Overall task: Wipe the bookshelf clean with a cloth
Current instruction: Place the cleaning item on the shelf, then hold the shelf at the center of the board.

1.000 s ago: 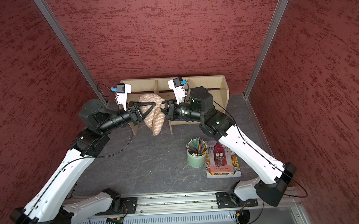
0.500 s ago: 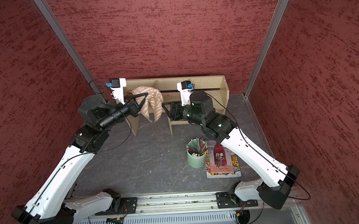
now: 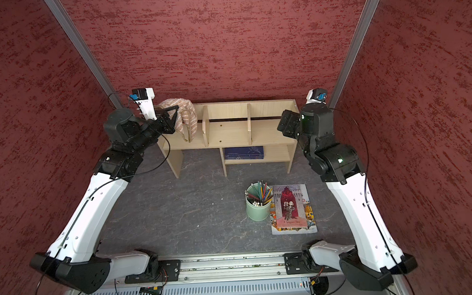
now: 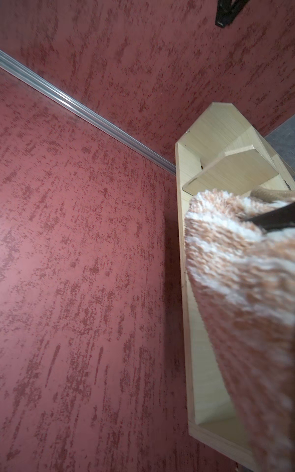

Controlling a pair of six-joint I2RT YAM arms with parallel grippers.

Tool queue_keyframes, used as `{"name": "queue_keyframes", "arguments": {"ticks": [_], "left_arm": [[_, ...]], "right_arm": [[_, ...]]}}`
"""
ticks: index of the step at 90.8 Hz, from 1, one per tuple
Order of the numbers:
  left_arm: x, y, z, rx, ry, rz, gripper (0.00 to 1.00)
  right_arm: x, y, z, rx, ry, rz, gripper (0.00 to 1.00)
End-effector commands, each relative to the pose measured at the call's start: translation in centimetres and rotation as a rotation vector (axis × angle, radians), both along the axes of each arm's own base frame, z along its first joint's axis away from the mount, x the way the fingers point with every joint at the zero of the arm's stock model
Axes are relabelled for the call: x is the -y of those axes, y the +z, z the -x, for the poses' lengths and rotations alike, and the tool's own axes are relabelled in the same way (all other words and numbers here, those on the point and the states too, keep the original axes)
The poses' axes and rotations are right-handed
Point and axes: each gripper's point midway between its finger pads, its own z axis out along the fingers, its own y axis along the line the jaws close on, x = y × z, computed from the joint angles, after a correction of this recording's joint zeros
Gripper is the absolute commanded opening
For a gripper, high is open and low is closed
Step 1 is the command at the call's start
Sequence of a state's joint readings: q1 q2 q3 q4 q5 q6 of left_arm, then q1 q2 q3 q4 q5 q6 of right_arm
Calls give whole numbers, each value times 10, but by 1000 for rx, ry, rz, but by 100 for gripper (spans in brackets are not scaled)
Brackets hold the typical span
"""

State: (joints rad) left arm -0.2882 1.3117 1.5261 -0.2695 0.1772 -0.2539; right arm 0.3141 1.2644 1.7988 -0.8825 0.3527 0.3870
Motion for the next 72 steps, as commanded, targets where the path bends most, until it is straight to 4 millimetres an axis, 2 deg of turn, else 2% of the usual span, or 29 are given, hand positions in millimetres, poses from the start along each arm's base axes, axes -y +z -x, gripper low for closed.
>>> {"name": "queue_keyframes", "arguments": {"ticks": [1, 24, 32, 47, 56, 66, 72], "left_arm": [[-7, -29, -16, -41, 37, -46, 0], [-6, -77, -47, -112, 58, -104, 0], [-2, -93, -54, -139, 48, -102, 0], [-4, -106, -55, -124, 63, -87, 39], [-3, -108, -55, -113, 61, -78, 56], [-1, -115, -55, -140, 59, -83, 68], [0, -118, -52, -149, 53, -80, 71]], "right_arm": [[11, -33, -22, -134, 13, 89, 84], [31, -70, -61, -208, -9, 96, 82], [25, -83, -70, -218, 36, 89, 81], [28, -102, -75, -240, 36, 111, 79], [33, -112, -78, -255, 32, 92, 78], [36, -118, -79, -261, 31, 77, 72], [37, -121, -80, -262, 29, 72, 68]]}}
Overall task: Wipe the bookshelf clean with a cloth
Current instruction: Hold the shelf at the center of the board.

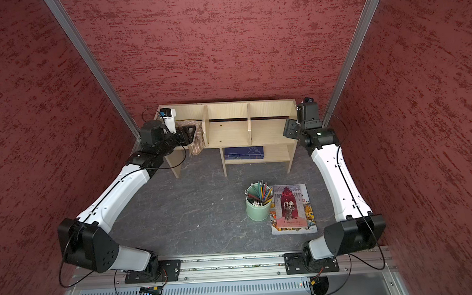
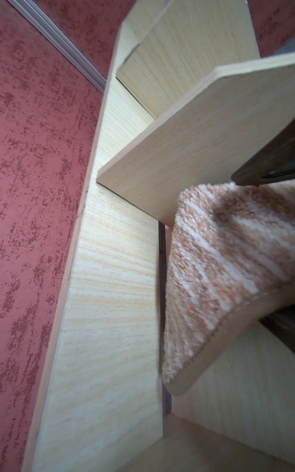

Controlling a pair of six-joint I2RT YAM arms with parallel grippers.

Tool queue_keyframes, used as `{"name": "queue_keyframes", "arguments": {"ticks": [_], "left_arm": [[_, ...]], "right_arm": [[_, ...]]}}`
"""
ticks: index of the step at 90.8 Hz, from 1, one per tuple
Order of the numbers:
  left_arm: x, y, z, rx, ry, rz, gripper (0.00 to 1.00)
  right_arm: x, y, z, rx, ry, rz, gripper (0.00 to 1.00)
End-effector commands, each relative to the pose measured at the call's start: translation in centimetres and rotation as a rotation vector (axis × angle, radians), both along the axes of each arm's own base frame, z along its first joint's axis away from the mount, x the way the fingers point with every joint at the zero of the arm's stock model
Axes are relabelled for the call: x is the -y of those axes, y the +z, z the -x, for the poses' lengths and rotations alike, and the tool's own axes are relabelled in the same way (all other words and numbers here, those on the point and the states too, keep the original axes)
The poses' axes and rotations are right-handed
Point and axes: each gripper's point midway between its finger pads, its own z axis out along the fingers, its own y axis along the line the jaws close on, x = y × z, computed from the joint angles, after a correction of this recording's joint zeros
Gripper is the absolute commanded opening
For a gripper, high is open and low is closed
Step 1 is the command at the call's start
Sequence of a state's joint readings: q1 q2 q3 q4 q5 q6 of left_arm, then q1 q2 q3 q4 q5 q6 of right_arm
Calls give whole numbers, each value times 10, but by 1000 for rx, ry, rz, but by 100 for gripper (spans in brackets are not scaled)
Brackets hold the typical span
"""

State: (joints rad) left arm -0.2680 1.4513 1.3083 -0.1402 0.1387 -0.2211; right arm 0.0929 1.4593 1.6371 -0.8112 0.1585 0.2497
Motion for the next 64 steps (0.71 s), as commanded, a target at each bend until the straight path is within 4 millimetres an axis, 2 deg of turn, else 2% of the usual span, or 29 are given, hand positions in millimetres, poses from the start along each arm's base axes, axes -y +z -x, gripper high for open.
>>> {"name": "queue_keyframes", "arguments": {"ticks": [1, 12, 23, 30, 41, 56, 64], "left_arm": [[1, 15, 3, 54, -2, 16, 71], [4, 8, 3, 43, -13, 5, 63], [11, 5, 2, 32, -42, 1, 45], [16, -1, 0, 18, -50, -23, 30], [13, -5, 0, -11, -18, -56, 1], [-9, 15, 4, -2, 78, -59, 0], [-13, 21, 4, 0, 90, -41, 0]], "right_arm": [[-1, 6, -6, 44, 13, -21, 66], [-1, -1, -8, 40, 18, -31, 50], [-3, -7, -9, 37, 30, -39, 34], [-3, -9, -10, 35, 40, -41, 27], [-3, -4, -7, 41, 54, -39, 23], [-2, 16, -1, 72, 77, -40, 19], [-4, 18, 1, 75, 107, -33, 14]]}}
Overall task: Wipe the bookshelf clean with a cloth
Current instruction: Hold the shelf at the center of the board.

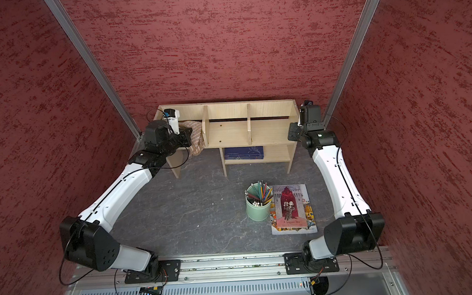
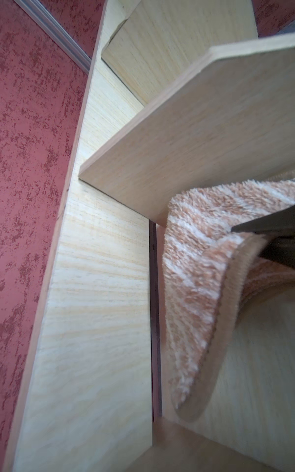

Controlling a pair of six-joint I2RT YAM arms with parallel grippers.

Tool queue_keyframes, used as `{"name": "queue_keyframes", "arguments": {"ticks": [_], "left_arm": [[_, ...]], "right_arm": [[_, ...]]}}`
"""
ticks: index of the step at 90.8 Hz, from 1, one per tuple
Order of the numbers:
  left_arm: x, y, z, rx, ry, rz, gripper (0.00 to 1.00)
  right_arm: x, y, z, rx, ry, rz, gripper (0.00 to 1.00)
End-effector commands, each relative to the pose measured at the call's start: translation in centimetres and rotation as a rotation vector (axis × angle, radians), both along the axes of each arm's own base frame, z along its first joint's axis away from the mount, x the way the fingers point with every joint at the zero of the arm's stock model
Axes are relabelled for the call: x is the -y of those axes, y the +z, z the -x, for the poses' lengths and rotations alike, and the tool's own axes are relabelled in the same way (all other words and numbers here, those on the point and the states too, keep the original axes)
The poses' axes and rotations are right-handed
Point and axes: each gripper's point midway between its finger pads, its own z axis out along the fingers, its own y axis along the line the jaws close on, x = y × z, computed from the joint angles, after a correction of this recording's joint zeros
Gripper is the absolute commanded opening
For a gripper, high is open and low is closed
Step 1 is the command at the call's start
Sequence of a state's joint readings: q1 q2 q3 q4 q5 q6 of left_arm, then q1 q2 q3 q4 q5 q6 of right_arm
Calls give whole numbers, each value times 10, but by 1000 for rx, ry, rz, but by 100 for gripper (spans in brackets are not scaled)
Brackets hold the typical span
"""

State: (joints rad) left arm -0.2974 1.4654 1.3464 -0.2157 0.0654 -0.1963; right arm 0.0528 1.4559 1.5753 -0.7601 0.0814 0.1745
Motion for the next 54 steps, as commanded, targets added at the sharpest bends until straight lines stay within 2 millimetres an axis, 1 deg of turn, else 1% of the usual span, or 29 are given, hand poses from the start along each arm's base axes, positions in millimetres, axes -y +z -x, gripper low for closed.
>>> {"name": "queue_keyframes", "arguments": {"ticks": [1, 6, 8, 9, 13, 16, 20, 23, 27, 42, 54], "left_arm": [[-14, 28, 3, 36, 57, 18, 0], [-13, 23, 2, 16, 58, 23, 0], [-12, 21, 2, 8, 53, 28, 6], [-11, 19, 2, 2, 49, 30, 10], [-6, 15, 3, -8, 22, 41, 32], [-2, 14, 4, -8, -3, 50, 45], [3, 12, 7, -1, -29, 59, 56], [4, 12, 7, 9, -35, 65, 61], [4, 10, 8, 13, -40, 65, 63], [11, -1, 3, -13, -65, 68, 63], [17, -7, -3, -18, -84, 80, 62]], "right_arm": [[-8, 34, 5, 87, 45, -51, 13], [-7, 30, 6, 79, 51, -49, 11], [-7, 28, 6, 73, 53, -51, 10], [-7, 27, 6, 69, 55, -57, 8], [-9, 26, 5, 66, 68, -71, 4], [-9, 26, 5, 69, 72, -78, 1], [-10, 26, 4, 75, 77, -88, 0], [-10, 26, 3, 79, 81, -96, 0], [-11, 27, 1, 84, 86, -108, 0], [-19, 23, -7, 91, 155, -109, 0], [-19, 29, -8, 106, 174, -94, 0]]}}
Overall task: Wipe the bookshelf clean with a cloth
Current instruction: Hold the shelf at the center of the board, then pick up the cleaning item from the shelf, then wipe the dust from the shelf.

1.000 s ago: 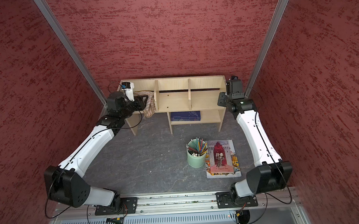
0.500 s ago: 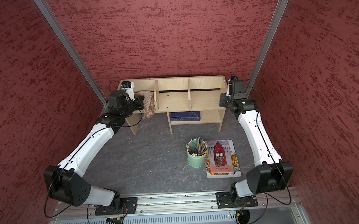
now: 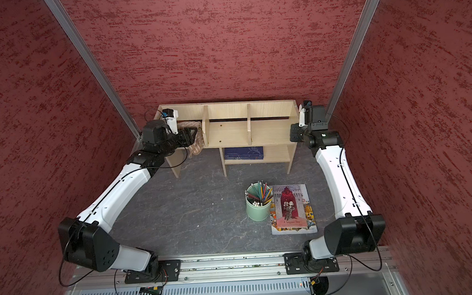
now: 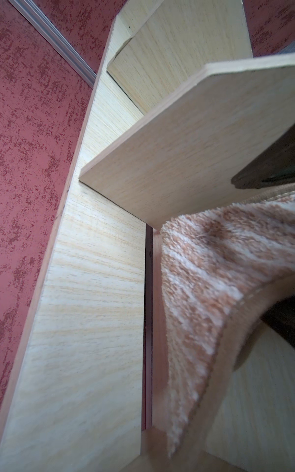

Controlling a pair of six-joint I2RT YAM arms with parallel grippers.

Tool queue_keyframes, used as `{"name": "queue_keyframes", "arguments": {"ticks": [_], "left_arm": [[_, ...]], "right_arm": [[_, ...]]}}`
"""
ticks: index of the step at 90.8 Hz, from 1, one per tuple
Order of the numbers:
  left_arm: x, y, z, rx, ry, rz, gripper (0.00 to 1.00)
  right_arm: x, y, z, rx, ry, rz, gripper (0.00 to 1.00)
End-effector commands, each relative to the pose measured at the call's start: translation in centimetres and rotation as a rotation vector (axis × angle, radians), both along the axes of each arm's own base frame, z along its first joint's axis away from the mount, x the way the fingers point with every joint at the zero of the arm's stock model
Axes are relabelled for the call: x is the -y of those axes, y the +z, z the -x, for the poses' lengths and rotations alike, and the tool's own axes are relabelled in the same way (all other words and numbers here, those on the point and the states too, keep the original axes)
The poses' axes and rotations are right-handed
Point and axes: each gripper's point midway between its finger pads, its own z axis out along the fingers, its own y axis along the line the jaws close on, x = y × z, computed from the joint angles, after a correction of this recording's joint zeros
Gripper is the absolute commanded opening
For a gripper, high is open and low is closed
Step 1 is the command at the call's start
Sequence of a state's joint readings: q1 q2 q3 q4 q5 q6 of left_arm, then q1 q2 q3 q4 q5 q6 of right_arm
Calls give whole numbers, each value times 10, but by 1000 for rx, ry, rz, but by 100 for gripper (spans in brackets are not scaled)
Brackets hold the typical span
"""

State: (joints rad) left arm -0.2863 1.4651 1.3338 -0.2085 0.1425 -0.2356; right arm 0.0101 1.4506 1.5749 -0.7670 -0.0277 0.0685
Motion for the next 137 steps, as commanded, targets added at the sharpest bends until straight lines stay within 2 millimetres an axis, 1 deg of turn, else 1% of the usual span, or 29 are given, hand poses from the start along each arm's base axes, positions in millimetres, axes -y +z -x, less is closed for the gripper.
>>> {"name": "queue_keyframes", "arguments": {"ticks": [1, 6, 14, 19, 23, 30, 37, 43, 48, 53, 60, 67, 76, 83, 88, 93, 97, 103, 113, 122, 130, 137], "left_arm": [[10, -4, -7, 6, -35, 25, 61], [14, -10, -11, -7, -37, 40, 57], [24, -22, -15, -34, -44, 52, 45], [29, -30, -16, -49, -47, 42, 35], [30, -33, -16, -54, -32, 24, 23], [22, -32, -17, -49, 23, -9, 10], [2, -23, -18, -35, 113, -72, 0], [-19, -13, -21, -28, 201, -136, 0], [-30, -9, -22, -32, 225, -161, 0], [-35, -3, -24, -20, 223, -153, 0], [-35, 9, -29, 11, 217, -131, 0], [-26, 20, -37, 36, 172, -101, 0], [2, 42, -41, 85, 52, -29, 0], [23, 64, -39, 143, -20, 4, 0], [34, 76, -38, 178, -56, 18, 0], [38, 85, -39, 194, -67, 28, 0], [37, 89, -40, 199, -57, 28, 0], [25, 92, -44, 203, 5, -4, 0], [-15, 87, -50, 179, 170, -68, 0], [-46, 81, -47, 147, 259, -91, 0], [-62, 76, -42, 130, 308, -127, 0], [-68, 68, -36, 106, 334, -163, 0]], "right_arm": [[-18, 30, -10, 104, 69, -119, 0], [-19, 32, -10, 111, 77, -123, 0], [-19, 34, -10, 107, 82, -133, 0], [-21, 36, -9, 106, 89, -140, 0], [-22, 36, -9, 106, 94, -146, 0], [-23, 36, -10, 112, 95, -153, 0], [-21, 37, -10, 114, 90, -154, 0], [-20, 36, -11, 115, 82, -152, 0], [-20, 35, -11, 115, 81, -153, 0], [-20, 33, -12, 115, 81, -155, 0], [-20, 32, -13, 117, 83, -157, 0], [-21, 33, -13, 120, 83, -164, 0], [-22, 35, -14, 127, 90, -174, 0], [-22, 35, -14, 128, 88, -175, 0], [-21, 35, -14, 130, 85, -176, 0], [-21, 35, -14, 130, 83, -175, 0], [-20, 35, -14, 129, 80, -174, 0], [-19, 35, -15, 130, 78, -172, 0], [-18, 36, -15, 132, 77, -171, 0], [-18, 37, -15, 136, 77, -169, 0], [-17, 38, -15, 140, 76, -171, 0], [-17, 39, -16, 142, 75, -177, 0]]}}
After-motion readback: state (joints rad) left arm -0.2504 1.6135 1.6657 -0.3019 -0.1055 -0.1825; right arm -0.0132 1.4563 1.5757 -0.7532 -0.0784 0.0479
